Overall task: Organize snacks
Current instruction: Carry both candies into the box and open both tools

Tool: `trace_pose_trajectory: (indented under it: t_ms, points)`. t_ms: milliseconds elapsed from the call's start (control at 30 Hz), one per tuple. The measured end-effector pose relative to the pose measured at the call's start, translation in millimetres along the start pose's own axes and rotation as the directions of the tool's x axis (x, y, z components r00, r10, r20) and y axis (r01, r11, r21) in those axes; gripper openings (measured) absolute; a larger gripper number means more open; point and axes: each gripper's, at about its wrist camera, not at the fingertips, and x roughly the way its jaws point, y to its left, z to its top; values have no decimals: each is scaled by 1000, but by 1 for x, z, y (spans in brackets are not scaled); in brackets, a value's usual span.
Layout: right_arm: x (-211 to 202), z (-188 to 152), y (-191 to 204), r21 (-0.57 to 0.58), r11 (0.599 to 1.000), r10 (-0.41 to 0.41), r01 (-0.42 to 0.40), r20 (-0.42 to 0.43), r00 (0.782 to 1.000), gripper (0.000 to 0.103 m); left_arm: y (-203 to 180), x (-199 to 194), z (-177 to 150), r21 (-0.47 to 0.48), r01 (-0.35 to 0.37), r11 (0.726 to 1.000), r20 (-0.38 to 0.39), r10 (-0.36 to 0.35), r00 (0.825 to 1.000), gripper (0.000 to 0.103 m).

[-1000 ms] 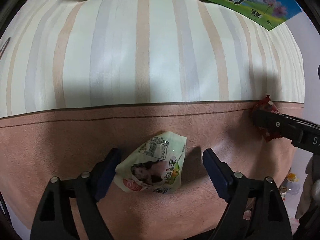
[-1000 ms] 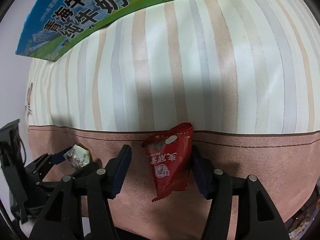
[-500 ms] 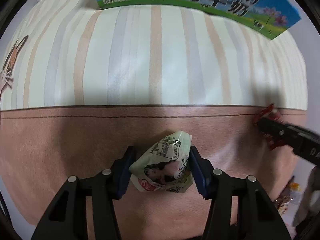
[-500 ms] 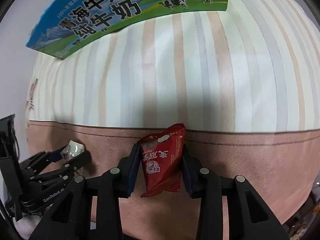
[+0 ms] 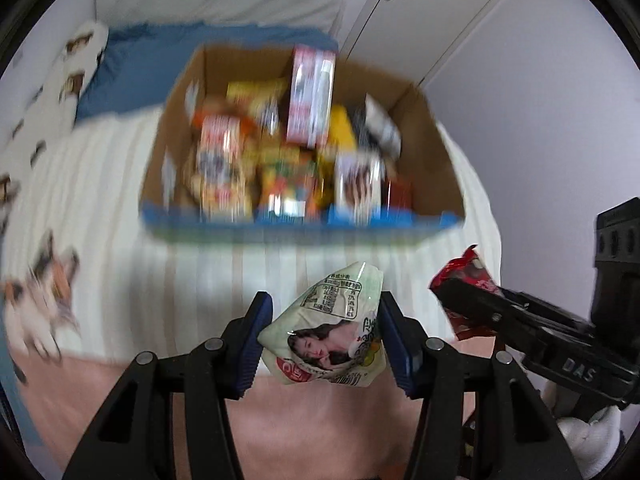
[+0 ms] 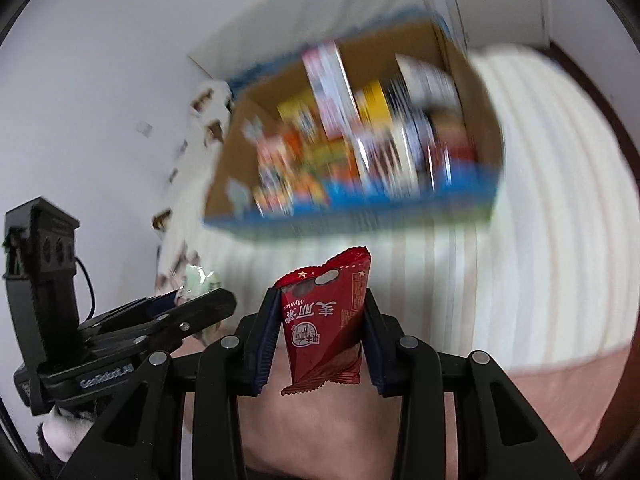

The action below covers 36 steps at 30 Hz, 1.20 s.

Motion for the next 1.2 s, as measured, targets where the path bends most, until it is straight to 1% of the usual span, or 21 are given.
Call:
trace_pose_trajectory:
  t_ms: [67,133,200,233,300,367,400,467,567,600,633,667,700,733,800,833,933,1000,1067,1133,1200]
  points:
    - [-4,26,6,-33,999,-22,22,15,1000,40,-2,0,32,17,-29,999,12,29,1000,51]
    - [-3,47,4,-44,999,-28,28,7,1000,40,-1,9,64,21,-65,998,1,65,998,51]
    - [14,69,5,-50,998,-33,32,-21,999,40,5,21,85,8,-78,997,-31,78,996,51]
    - [29,80,5,-49,998,-32,29,-57,998,40,12,30,96,-2,-100,995,-61,100,993,51]
    - [50,89,2,-46,998,-37,32,-104,994,40,23,47,109,-7,-132,991,-109,131,985,51]
    - [75,97,-1,-39,998,-52,47,-153,987,40,35,63,116,-10,-164,986,-158,160,974,52]
    - [90,100,-4,-37,998,-53,46,-195,979,41,41,73,118,-15,-171,985,-180,166,970,52]
    - [114,100,-10,-7,999,-44,44,-269,962,41,54,96,119,-26,-207,978,-248,194,949,54]
    - [137,102,-19,15,998,-56,65,-340,939,43,69,117,116,-63,-211,976,-328,179,928,55]
    - [141,103,-21,13,996,-77,87,-349,934,49,71,122,114,-73,-210,975,-345,173,923,54]
    - [143,102,-24,7,994,-99,108,-349,932,61,73,125,113,-72,-224,972,-353,185,917,54]
    - [142,105,-26,-1,991,-124,131,-344,931,71,74,126,112,-69,-239,969,-358,199,912,54]
    - [141,107,-28,-7,988,-148,154,-338,930,89,74,127,111,-67,-243,968,-356,204,912,57]
    - [140,109,-30,-15,984,-172,178,-332,927,96,74,127,110,-63,-252,966,-351,215,911,62]
    - [140,111,-33,-34,974,-221,222,-330,918,96,73,128,109,-52,-270,961,-350,236,907,85]
    - [139,112,-35,-49,966,-255,253,-327,910,96,73,129,108,-50,-279,959,-349,245,905,89]
    - [137,114,-39,-70,948,-316,310,-319,893,97,73,129,107,-44,-304,952,-338,272,901,90]
    - [137,114,-43,-75,936,-350,344,-315,882,99,72,129,106,-49,-306,951,-328,274,904,91]
    - [136,114,-46,-79,929,-368,362,-309,877,100,71,126,106,-51,-302,952,-302,273,913,91]
    - [135,114,-49,-84,916,-398,392,-302,866,100,70,125,106,-45,-318,947,-286,292,913,91]
    - [135,113,-53,-82,913,-406,400,-299,864,100,69,123,107,-53,-321,946,-274,295,916,91]
